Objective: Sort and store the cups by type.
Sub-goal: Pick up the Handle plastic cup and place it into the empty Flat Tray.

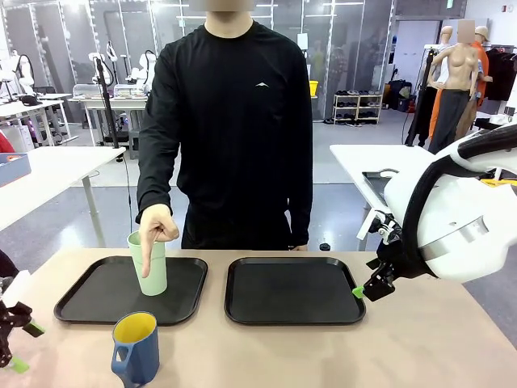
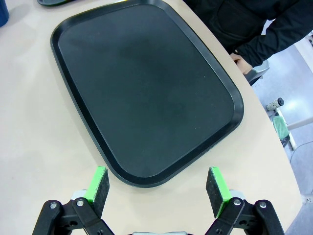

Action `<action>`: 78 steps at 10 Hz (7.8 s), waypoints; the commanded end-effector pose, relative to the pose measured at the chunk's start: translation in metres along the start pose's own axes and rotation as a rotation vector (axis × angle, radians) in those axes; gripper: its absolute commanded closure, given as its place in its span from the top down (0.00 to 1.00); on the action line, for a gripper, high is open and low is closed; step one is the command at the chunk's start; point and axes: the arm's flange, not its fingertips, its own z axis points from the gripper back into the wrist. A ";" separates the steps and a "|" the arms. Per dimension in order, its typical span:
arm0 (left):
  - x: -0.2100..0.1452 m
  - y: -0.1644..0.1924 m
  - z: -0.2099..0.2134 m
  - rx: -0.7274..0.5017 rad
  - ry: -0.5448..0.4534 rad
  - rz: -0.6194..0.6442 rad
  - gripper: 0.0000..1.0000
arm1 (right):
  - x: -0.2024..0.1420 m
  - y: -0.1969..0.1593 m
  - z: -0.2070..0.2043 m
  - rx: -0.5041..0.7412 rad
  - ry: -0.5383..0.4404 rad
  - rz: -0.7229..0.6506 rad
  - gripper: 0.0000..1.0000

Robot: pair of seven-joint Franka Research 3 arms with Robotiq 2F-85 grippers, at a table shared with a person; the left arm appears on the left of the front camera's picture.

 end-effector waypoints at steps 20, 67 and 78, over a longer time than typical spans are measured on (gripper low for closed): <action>0.019 -0.037 -0.021 -0.220 -0.624 -0.154 1.00 | 0.001 0.001 0.000 -0.001 0.000 0.000 1.00; 0.217 -0.013 -0.206 -0.365 -0.697 -0.245 0.53 | 0.001 0.001 0.000 -0.001 0.000 0.000 1.00; 0.316 0.024 -0.223 -0.229 -0.818 -0.225 0.53 | 0.001 0.001 0.000 -0.001 0.000 0.000 1.00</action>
